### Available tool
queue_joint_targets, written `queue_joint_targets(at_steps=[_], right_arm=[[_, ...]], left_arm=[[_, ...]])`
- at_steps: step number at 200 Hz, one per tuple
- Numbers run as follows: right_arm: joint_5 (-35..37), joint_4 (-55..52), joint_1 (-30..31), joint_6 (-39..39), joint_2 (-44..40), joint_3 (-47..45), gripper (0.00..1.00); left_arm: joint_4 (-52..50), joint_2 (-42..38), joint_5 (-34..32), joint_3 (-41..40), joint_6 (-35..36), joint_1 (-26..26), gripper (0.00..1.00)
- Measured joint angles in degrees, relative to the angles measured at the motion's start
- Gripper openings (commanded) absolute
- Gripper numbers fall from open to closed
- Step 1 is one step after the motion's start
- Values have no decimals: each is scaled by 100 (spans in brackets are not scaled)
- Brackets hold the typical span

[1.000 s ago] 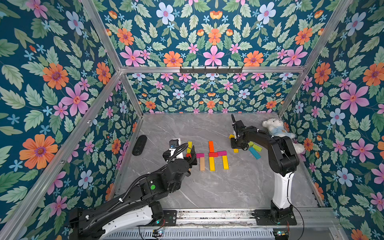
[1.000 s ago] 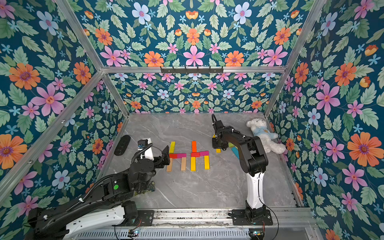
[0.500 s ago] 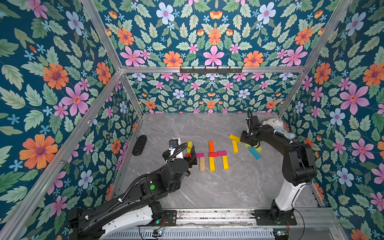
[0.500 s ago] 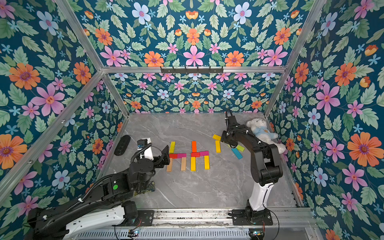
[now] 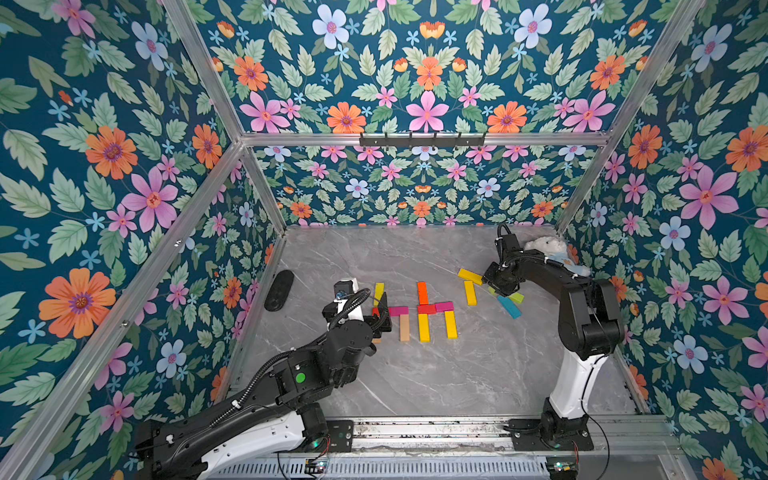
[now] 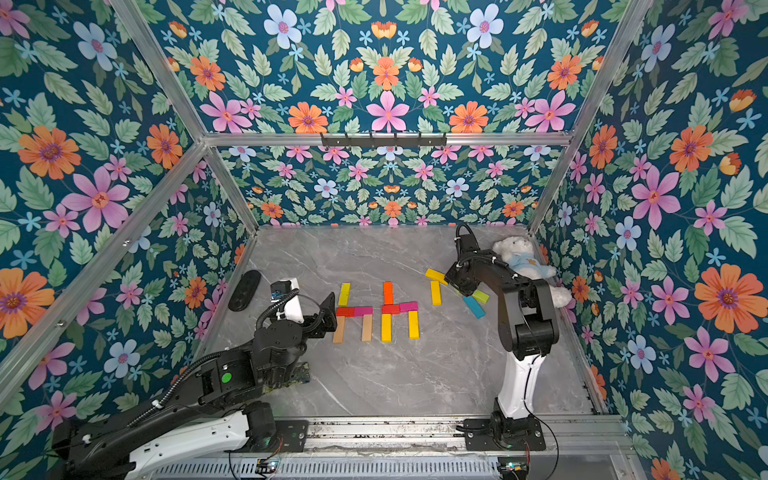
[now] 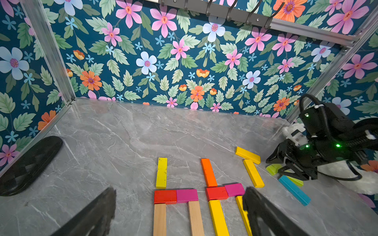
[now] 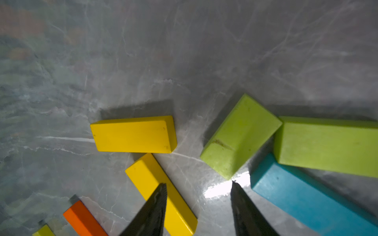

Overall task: Assemble the letter h with building blocks
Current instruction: Pick up the building block from the center of the board.

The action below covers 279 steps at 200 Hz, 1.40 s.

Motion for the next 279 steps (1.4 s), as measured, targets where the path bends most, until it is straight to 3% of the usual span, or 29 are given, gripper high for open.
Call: queue_joint_targets(at_steps=[47, 94, 112, 143, 164, 193, 228, 279], right_arm=[[105, -103, -129, 125, 208, 57, 61], [149, -249, -321, 122, 494, 302, 58], [203, -391, -330, 85, 634, 492, 51], [293, -568, -343, -122, 772, 695, 27], [282, -525, -348, -293, 632, 551, 19], [404, -498, -271, -409, 90, 138, 17], [483, -295, 238, -468, -1040, -691, 19], [538, -7, 866, 413, -2673, -2736, 20]], left_arm=[[0, -85, 0, -44, 0, 0, 100], [0, -149, -9, -55, 2, 0, 99], [2, -181, -20, -57, 2, 0, 99], [13, -192, -22, -81, 2, 0, 99], [26, -179, -22, -87, 2, 0, 99], [46, -136, -4, -127, 2, 0, 99], [90, -157, 52, -157, 0, 0, 99], [146, -321, 157, -245, -2, 0, 99]])
